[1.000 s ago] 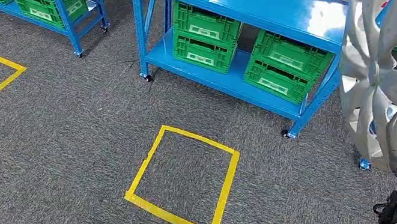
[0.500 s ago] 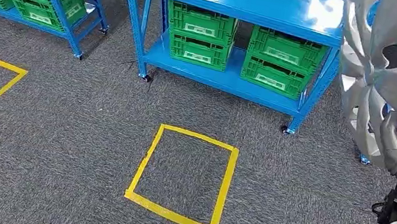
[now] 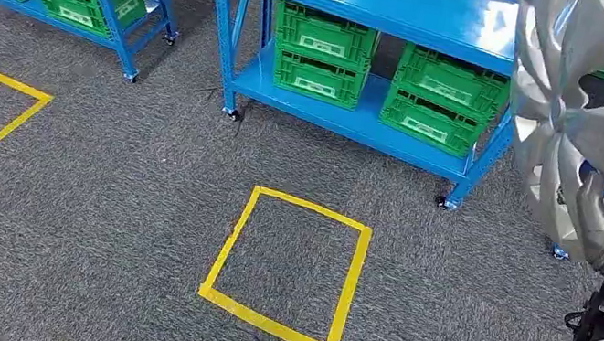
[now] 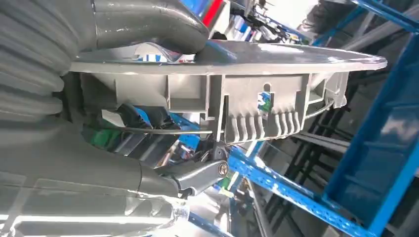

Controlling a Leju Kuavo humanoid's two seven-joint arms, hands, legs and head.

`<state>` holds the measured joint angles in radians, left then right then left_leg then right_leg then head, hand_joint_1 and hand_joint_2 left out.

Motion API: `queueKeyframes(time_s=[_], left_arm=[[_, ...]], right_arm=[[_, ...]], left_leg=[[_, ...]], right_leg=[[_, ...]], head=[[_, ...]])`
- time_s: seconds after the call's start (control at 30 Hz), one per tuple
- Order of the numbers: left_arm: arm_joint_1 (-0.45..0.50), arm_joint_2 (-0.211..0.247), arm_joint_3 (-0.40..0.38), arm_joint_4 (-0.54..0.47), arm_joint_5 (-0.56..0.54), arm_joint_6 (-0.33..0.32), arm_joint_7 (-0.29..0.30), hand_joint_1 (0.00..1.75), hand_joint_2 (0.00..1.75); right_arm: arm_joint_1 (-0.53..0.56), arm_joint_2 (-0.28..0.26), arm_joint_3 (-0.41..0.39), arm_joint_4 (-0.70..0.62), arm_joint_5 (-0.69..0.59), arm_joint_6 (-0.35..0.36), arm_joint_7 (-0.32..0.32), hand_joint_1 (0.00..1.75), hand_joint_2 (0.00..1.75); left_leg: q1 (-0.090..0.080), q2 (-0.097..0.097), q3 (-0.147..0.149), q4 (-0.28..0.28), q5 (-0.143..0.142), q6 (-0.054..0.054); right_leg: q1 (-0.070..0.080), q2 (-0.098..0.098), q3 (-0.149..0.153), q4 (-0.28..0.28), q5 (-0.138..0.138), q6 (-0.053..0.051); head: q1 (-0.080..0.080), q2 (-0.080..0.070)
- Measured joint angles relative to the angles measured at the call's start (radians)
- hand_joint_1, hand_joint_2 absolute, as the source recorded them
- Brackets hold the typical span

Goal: Take the parts from the cabinet and place them on the table.

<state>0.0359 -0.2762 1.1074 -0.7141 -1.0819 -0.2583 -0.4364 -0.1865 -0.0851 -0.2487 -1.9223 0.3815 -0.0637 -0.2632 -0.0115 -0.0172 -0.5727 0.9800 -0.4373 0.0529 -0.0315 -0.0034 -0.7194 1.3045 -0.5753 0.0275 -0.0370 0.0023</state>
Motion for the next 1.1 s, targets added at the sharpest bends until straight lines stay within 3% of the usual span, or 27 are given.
queueKeyframes(time_s=[0.03, 0.1, 0.13, 0.17, 0.27, 0.33, 0.4, 0.43, 0.47, 0.5, 0.53, 0.6, 0.63, 0.67, 0.77, 0.8, 0.83, 0.87, 0.93, 0.97, 1.0, 1.03, 1.1], left_arm=[[0.0, 0.0, 0.0, 0.0, 0.0, 0.0, 0.0, 0.0, 1.75], [-0.001, -0.002, 0.0, 0.0, 0.0, 0.0, 0.0, 0.0, 1.75], [-0.001, -0.002, 0.0, 0.0, 0.0, 0.001, 0.0, 0.0, 1.75], [-0.001, -0.002, 0.0, 0.0, 0.0, 0.004, 0.0, 0.0, 1.75], [0.004, -0.002, 0.004, 0.0, 0.0, 0.007, 0.0, 0.0, 1.75], [0.004, 0.0, 0.007, -0.001, 0.002, 0.009, 0.0, 0.0, 1.75], [0.003, -0.001, 0.01, -0.001, 0.002, 0.008, 0.0, 0.0, 1.75], [0.003, -0.001, 0.011, -0.001, 0.002, 0.008, 0.0, 0.0, 1.75], [0.003, -0.001, 0.011, -0.001, 0.002, 0.007, 0.0, 0.0, 1.75], [0.003, -0.002, 0.011, -0.001, 0.002, 0.007, 0.0, 0.0, 1.75], [0.003, -0.002, 0.011, -0.001, 0.002, 0.007, 0.0, 0.0, 1.75], [0.003, -0.002, 0.012, -0.002, 0.002, 0.007, 0.0, 0.0, 1.75], [0.002, 0.0, 0.012, -0.005, 0.002, 0.007, 0.0, 0.0, 1.75], [0.001, 0.001, 0.012, -0.006, 0.002, 0.007, 0.0, 0.0, 1.75], [0.002, 0.001, 0.013, -0.008, 0.002, 0.006, 0.0, 0.0, 1.75], [0.002, 0.001, 0.014, -0.009, 0.002, 0.006, 0.0, 0.0, 1.75], [0.004, -0.001, 0.014, -0.01, 0.002, 0.006, -0.001, 0.0, 1.75], [0.002, 0.0, 0.014, -0.01, 0.002, 0.005, -0.001, 0.0, 1.75], [0.001, -0.001, 0.014, -0.009, 0.002, 0.003, -0.001, 0.0, 1.75], [0.001, -0.002, 0.014, -0.009, 0.001, 0.0, -0.001, 0.0, 1.75], [0.002, -0.002, 0.014, -0.008, 0.001, -0.001, -0.002, 0.0, 1.75], [0.002, -0.003, 0.014, -0.008, 0.0, -0.002, -0.002, 0.0, 1.75], [0.002, -0.003, 0.015, -0.008, 0.0, -0.003, -0.003, 0.0, 1.75]], right_arm=[[0.001, 0.0, 0.0, 0.0, 0.0, 0.0, 0.0, 1.71, 1.75], [-0.002, 0.0, 0.0, 0.0, 0.0, 0.0, 0.0, 1.71, 1.75], [-0.002, 0.0, 0.0, 0.0, 0.0, 0.0, -0.001, 1.71, 1.75], [-0.002, 0.0, 0.0, -0.002, -0.001, 0.0, -0.002, 1.71, 1.75], [0.001, 0.002, -0.001, -0.001, 0.0, 0.0, -0.002, 1.71, 1.75], [-0.002, 0.003, -0.001, -0.001, 0.0, 0.0, -0.003, 1.71, 1.75], [-0.001, 0.003, -0.002, -0.001, 0.0, 0.0, -0.003, 1.71, 1.75], [-0.001, 0.004, -0.003, -0.001, 0.0, 0.0, -0.003, 1.71, 1.75], [-0.001, 0.005, -0.003, -0.001, 0.0, 0.0, -0.003, 1.71, 1.75], [0.0, 0.005, -0.003, -0.001, 0.0, 0.0, -0.003, 1.71, 1.75], [0.0, 0.006, -0.003, -0.001, 0.0, 0.0, -0.003, 1.71, 1.75], [-0.001, 0.007, -0.003, -0.002, 0.0, 0.0, -0.003, 1.71, 1.75], [-0.001, 0.007, -0.004, -0.003, 0.0, 0.0, -0.003, 1.71, 1.75], [-0.001, 0.007, -0.004, -0.005, 0.0, 0.0, -0.004, 1.71, 1.75], [-0.002, 0.011, -0.004, -0.005, 0.001, 0.0, -0.005, 1.71, 1.75], [-0.001, 0.011, -0.004, -0.005, 0.002, 0.0, -0.004, 1.71, 1.75], [-0.002, 0.011, -0.004, -0.005, 0.003, 0.0, -0.004, 1.71, 1.75], [-0.004, 0.01, -0.003, -0.005, 0.003, 0.0, -0.005, 1.71, 1.75], [-0.004, 0.008, -0.004, -0.005, 0.003, 0.0, -0.006, 1.71, 1.75], [-0.002, 0.008, -0.004, -0.005, 0.003, 0.0, -0.005, 1.71, 1.75], [-0.001, 0.008, -0.004, -0.003, 0.004, 0.0, -0.005, 1.71, 1.75], [0.0, 0.007, -0.004, -0.002, 0.005, 0.0, -0.004, 1.71, 1.75], [-0.002, 0.006, -0.004, -0.002, 0.005, 0.0, -0.004, 1.71, 1.75]], left_leg=[[0.0, -0.004, -0.001, 0.004, 0.0, -0.001], [0.0, -0.015, -0.007, 0.021, -0.006, -0.008], [-0.007, -0.02, -0.019, 0.032, -0.01, -0.015], [-0.007, -0.021, -0.026, 0.041, -0.011, -0.017], [-0.003, -0.027, -0.034, 0.041, -0.007, -0.025], [-0.001, -0.006, -0.046, 0.079, -0.038, -0.04], [0.011, 0.011, -0.115, 0.233, -0.121, -0.054], [0.014, 0.014, -0.152, 0.312, -0.152, -0.058], [0.016, 0.015, -0.177, 0.363, -0.163, -0.06], [0.017, 0.016, -0.176, 0.359, -0.15, -0.06], [0.017, 0.017, -0.152, 0.31, -0.119, -0.058], [0.014, 0.033, -0.054, 0.122, -0.036, -0.044], [0.006, 0.069, -0.013, 0.043, -0.024, -0.032], [0.0, 0.072, -0.014, 0.042, -0.028, -0.03], [-0.006, 0.048, -0.023, 0.038, -0.023, -0.02], [-0.001, 0.036, -0.003, 0.009, -0.006, -0.01], [0.003, 0.028, 0.002, -0.008, 0.004, -0.007], [0.004, 0.021, 0.001, -0.012, 0.011, 0.003], [0.002, 0.001, -0.003, -0.011, 0.012, 0.003], [-0.001, -0.012, -0.004, -0.01, 0.013, 0.004], [-0.002, -0.025, -0.006, -0.008, 0.013, 0.004], [-0.002, -0.037, -0.007, -0.004, 0.013, 0.004], [-0.002, -0.063, -0.01, 0.011, 0.009, -0.001]], right_leg=[[-0.001, 0.0, 0.039, -0.069, 0.029, 0.011], [-0.007, 0.007, 0.139, -0.258, 0.094, 0.028], [-0.001, 0.016, 0.15, -0.275, 0.083, 0.014], [-0.002, 0.011, 0.145, -0.279, 0.09, 0.003], [0.001, 0.004, 0.14, -0.278, 0.095, -0.01], [-0.007, -0.002, 0.143, -0.279, 0.098, -0.017], [-0.006, -0.008, 0.141, -0.279, 0.099, -0.023], [-0.005, -0.014, 0.14, -0.279, 0.099, -0.024], [-0.005, -0.019, 0.139, -0.279, 0.099, -0.024], [-0.005, -0.024, 0.139, -0.279, 0.099, -0.024], [-0.005, -0.03, 0.14, -0.279, 0.099, -0.024], [-0.002, -0.039, 0.142, -0.28, 0.099, -0.023], [-0.002, -0.045, 0.143, -0.28, 0.099, -0.023], [0.007, -0.051, 0.141, -0.282, 0.1, -0.02], [0.003, -0.072, 0.145, -0.291, 0.105, -0.006], [0.009, -0.077, 0.147, -0.299, 0.103, 0.001], [0.004, -0.054, 0.138, -0.276, 0.088, -0.002], [0.004, -0.028, 0.114, -0.219, 0.056, -0.011], [0.004, -0.006, 0.045, -0.066, -0.006, -0.02], [0.005, -0.003, 0.015, -0.001, -0.026, -0.018], [0.005, -0.002, 0.008, 0.012, -0.023, -0.012], [0.004, -0.002, 0.026, -0.025, -0.002, -0.003], [-0.001, 0.012, 0.117, -0.208, 0.075, 0.017]], head=[[0.0, 0.0], [0.0, 0.0], [0.0, 0.0], [-0.002, 0.0], [-0.001, 0.0], [-0.006, 0.0], [-0.01, 0.0], [-0.01, 0.0], [-0.011, 0.0], [-0.011, 0.0], [-0.011, 0.0], [-0.011, 0.0], [-0.01, 0.0], [-0.008, 0.0], [-0.01, 0.0], [-0.011, 0.0], [-0.003, 0.0], [-0.003, 0.0], [0.004, 0.0], [0.003, 0.0], [0.003, 0.0], [0.004, 0.0], [0.004, 0.0]])
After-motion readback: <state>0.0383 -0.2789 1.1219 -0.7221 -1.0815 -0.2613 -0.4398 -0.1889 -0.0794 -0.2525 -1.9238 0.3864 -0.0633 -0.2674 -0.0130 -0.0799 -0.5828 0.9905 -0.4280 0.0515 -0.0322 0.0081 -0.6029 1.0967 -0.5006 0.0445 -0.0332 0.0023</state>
